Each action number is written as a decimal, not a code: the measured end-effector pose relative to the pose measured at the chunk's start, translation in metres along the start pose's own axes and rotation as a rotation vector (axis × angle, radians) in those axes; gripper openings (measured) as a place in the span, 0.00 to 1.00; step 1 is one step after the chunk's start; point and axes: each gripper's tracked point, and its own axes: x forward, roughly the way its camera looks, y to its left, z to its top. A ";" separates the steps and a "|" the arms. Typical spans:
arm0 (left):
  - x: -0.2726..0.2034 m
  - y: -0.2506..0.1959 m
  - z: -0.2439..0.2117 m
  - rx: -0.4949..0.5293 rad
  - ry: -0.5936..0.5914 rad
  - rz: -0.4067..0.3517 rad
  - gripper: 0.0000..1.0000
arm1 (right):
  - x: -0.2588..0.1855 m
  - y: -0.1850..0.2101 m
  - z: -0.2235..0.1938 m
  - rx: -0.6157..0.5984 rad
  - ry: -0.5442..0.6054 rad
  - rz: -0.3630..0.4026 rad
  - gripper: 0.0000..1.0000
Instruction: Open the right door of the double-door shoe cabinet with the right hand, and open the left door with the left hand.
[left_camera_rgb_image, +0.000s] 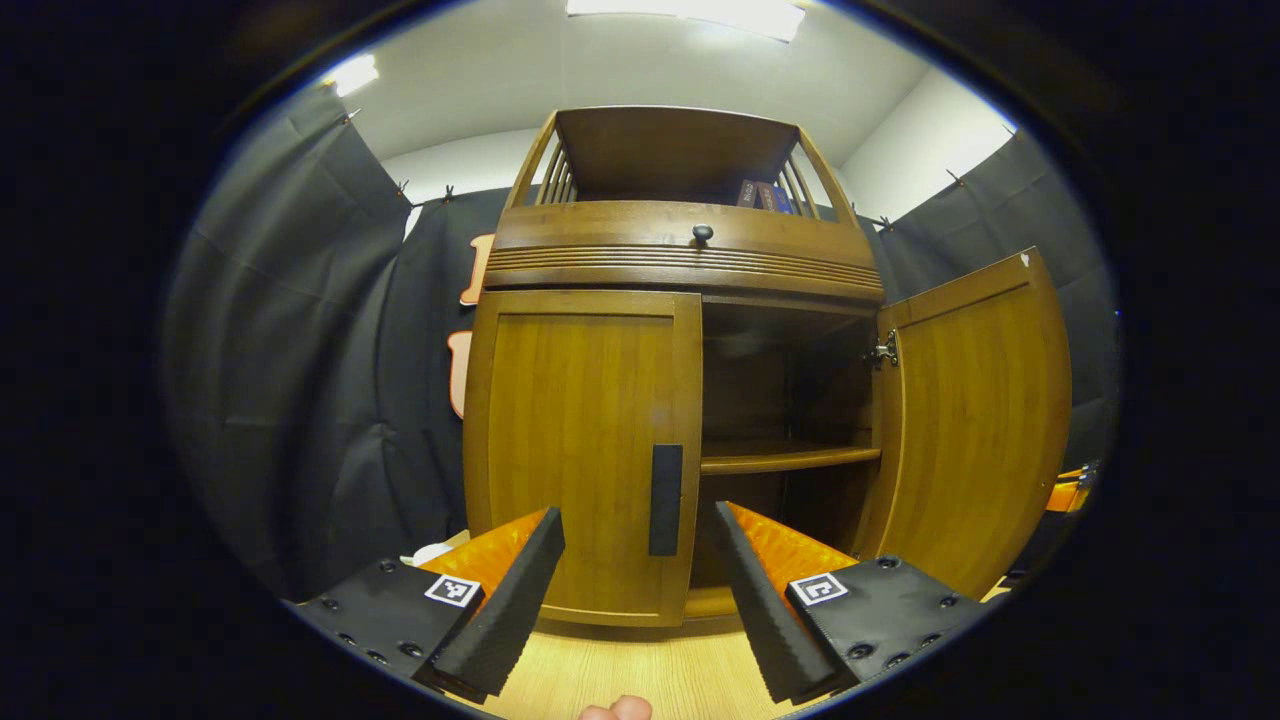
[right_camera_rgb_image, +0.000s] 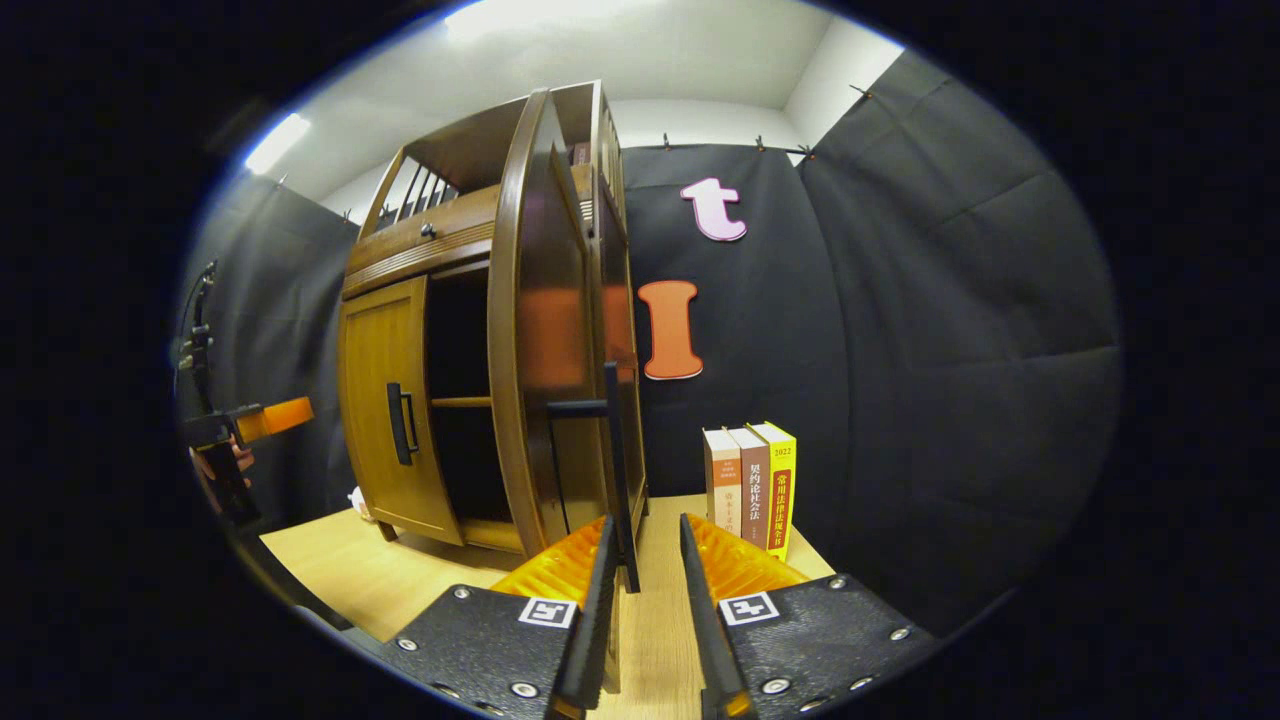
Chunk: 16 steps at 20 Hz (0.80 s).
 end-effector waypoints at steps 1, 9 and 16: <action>0.006 -0.001 -0.001 0.003 0.001 -0.006 0.93 | -0.009 -0.002 0.002 0.000 0.000 -0.012 0.43; 0.067 -0.003 -0.017 0.023 0.016 -0.023 0.93 | -0.057 0.029 -0.002 -0.045 0.045 -0.038 0.84; 0.128 -0.005 -0.047 0.008 0.074 -0.046 0.93 | -0.060 0.069 0.005 0.031 0.006 -0.008 0.92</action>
